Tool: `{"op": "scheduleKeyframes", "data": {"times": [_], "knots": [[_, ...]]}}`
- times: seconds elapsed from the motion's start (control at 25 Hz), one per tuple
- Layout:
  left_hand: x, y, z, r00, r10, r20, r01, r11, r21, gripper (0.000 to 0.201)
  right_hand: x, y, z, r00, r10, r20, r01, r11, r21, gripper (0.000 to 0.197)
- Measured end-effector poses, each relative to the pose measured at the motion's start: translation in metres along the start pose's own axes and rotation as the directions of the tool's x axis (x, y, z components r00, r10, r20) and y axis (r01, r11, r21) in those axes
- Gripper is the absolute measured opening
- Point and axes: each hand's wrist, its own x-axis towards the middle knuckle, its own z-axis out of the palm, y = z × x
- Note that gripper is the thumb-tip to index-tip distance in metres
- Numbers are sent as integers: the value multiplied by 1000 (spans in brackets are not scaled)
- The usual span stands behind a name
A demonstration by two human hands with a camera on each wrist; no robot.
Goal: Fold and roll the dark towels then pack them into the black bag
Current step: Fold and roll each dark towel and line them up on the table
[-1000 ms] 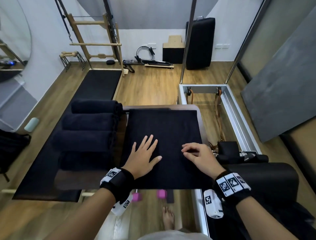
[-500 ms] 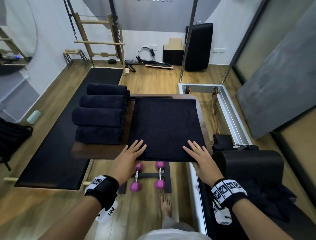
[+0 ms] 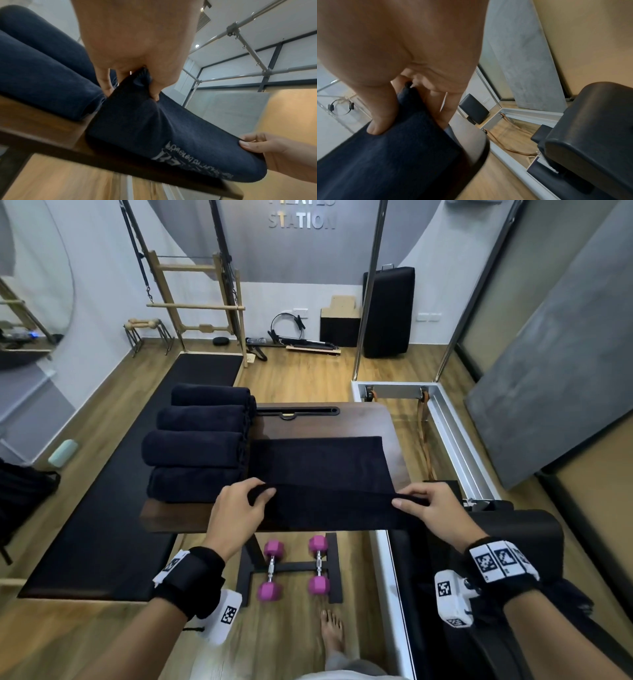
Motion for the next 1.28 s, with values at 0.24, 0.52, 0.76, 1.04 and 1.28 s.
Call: {"op": "scheduleKeyframes", "data": {"times": [0.24,0.52,0.76,1.04,1.28], "knots": [[55,23,10,975,-90,-203,91,996,-8,12,86,-17,-11,996,-1,-87,8,997,76,2],[115,34,32,966,-173,-193,196,975,105,14,189,-9,-8,994,96,-45,-100,991,-86,11],[135,35,58,990,-70,-122,100,961,258,38,217,9,-1,983,81,-167,-127,949,-290,12],[101,38,94,994,-46,97,5,923,385,52,199,13,21,984,63,170,12,913,-409,11],[95,25,97,958,38,283,-128,943,307,32,155,16,19,999,47,28,-29,886,-462,13]]}}
